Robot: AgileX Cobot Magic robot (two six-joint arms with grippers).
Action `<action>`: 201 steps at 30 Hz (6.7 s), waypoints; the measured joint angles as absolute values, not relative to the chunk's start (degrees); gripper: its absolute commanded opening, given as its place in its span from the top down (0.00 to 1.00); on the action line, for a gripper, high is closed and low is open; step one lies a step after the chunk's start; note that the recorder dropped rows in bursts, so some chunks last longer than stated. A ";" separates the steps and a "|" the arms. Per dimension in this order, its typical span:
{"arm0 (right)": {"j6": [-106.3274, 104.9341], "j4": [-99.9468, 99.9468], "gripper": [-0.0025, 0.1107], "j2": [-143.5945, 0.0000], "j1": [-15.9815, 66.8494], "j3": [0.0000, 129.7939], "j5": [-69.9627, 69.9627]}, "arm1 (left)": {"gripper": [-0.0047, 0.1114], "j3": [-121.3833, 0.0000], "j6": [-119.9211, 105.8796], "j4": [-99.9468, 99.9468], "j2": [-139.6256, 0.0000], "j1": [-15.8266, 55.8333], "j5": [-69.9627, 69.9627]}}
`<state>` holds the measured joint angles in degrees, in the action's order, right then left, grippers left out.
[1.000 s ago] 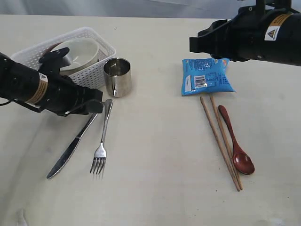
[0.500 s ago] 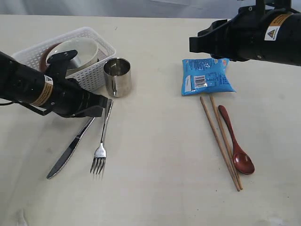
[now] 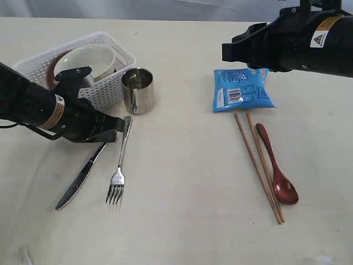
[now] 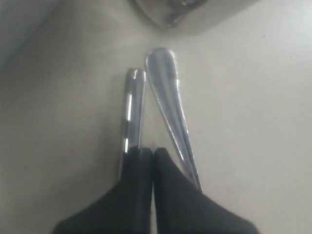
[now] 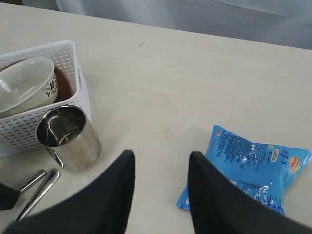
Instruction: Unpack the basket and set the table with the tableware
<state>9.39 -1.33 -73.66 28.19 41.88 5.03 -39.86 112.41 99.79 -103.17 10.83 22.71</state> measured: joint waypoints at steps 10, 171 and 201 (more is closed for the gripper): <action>9.39 -1.33 0.66 -73.66 28.19 41.88 5.03 | 0.96 -39.86 112.41 99.79 -103.17 10.83 19.46; 9.65 -1.23 0.66 -73.66 28.19 41.88 5.03 | 0.96 -54.49 105.08 99.70 -92.45 -10.17 53.37; 9.65 -1.23 0.66 -73.66 28.19 41.88 6.26 | 0.89 -45.44 107.01 91.32 -104.05 23.96 24.91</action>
